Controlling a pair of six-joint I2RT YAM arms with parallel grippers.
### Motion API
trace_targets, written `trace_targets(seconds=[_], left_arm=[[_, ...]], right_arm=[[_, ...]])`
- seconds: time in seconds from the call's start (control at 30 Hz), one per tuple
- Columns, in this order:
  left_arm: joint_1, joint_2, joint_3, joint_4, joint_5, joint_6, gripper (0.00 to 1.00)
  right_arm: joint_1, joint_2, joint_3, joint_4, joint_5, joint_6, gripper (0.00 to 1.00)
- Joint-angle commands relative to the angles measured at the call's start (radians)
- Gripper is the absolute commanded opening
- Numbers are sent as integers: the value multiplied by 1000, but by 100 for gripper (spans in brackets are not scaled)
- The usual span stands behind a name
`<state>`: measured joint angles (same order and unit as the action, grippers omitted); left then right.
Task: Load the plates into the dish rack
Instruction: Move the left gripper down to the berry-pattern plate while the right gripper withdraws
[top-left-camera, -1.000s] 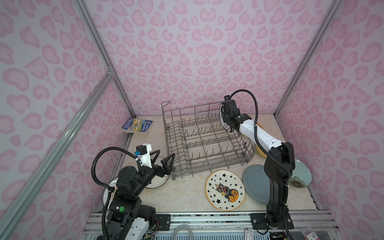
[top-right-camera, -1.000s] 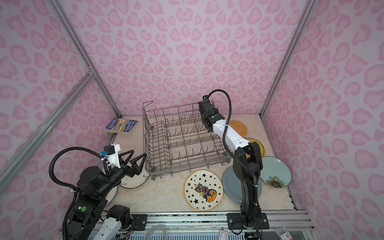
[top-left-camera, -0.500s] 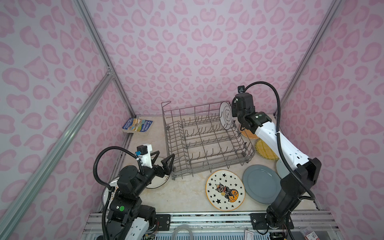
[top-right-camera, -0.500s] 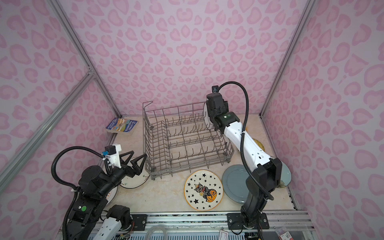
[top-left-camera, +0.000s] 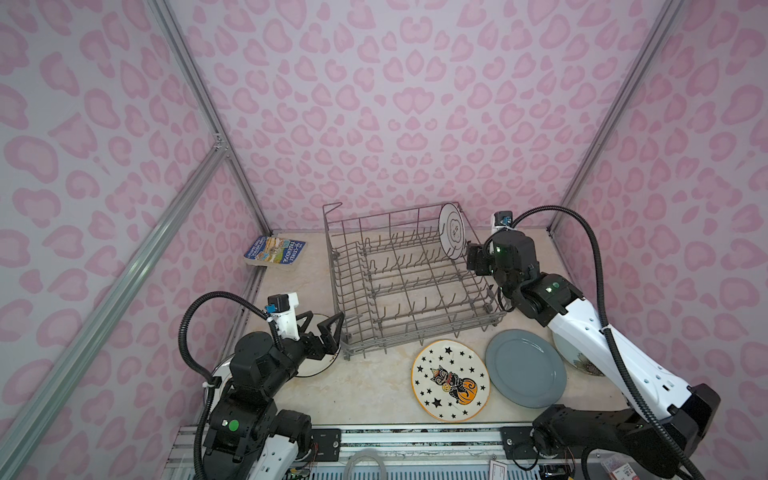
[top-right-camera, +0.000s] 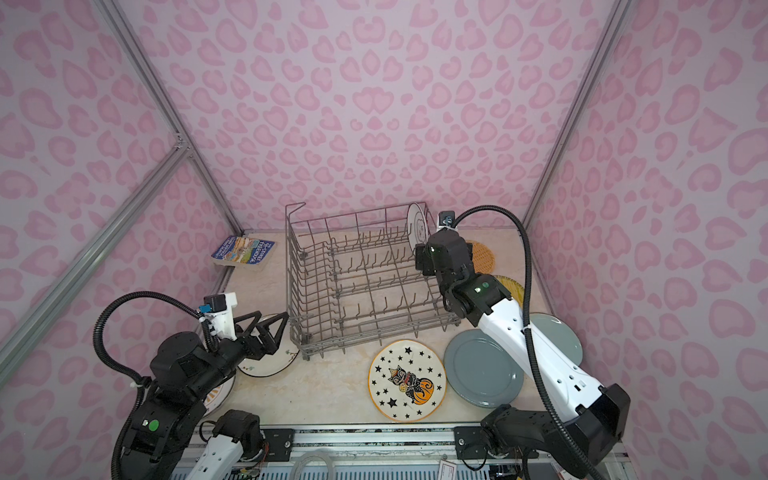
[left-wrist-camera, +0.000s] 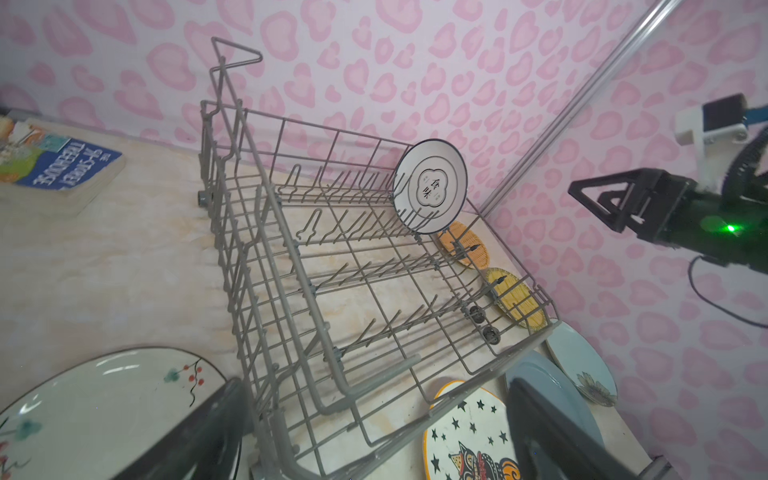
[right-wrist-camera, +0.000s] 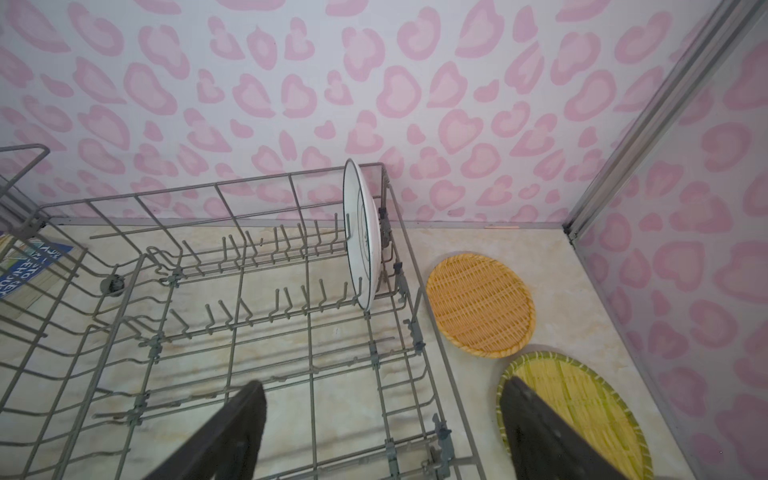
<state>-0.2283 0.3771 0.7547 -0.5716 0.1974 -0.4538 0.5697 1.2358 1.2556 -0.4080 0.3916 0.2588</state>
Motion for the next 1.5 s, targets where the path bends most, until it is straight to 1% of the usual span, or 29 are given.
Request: trace_targets(seconds=[0.0,0.1,0.17,0.2,0.3,0.37,0.5,0.63,0.73,0.9,1.03,1.13,1.23,1.3,1.33,1.47], left_arm=[[0,-13,37,-175,-103,-109,99],[1,4,68,-269,-149,-199,99],[1,24,72,-322,-158,-265,99],[2,28,67,-343,-154,-294,99],[2,21,57,-388,-164,-358,98],[2,16,51,-417,-177,-401,97],[4,23,4,-447,-158,-500,97],[6,27,-82,-424,-138,-618,97],[17,40,-139,-424,-160,-692,97],[27,41,-250,-373,-160,-803,97],[29,46,-322,-331,-184,-883,99],[28,66,-353,-281,-216,-922,94],[29,111,-399,-203,-212,-994,90],[29,131,-438,-122,-205,-1030,81],[28,139,-452,-86,-205,-1050,79],[29,163,-473,-43,-256,-1103,77]], right_arm=[[14,-42,-69,71,-75,36,91],[21,-51,-101,55,-131,47,92],[24,-66,-133,66,-190,42,93],[30,-79,-150,74,-200,48,94],[54,-117,-164,56,-198,53,98],[73,-147,-169,44,-206,52,98],[114,-211,-208,42,-208,61,98],[130,-264,-270,72,-228,88,98],[136,-288,-292,75,-245,97,98],[149,-323,-308,77,-274,96,98],[158,-337,-319,76,-293,99,98],[160,-346,-324,85,-308,103,98],[162,-347,-322,87,-317,103,98],[162,-348,-318,83,-318,104,98],[163,-351,-314,80,-319,104,98],[164,-355,-307,68,-318,102,98]])
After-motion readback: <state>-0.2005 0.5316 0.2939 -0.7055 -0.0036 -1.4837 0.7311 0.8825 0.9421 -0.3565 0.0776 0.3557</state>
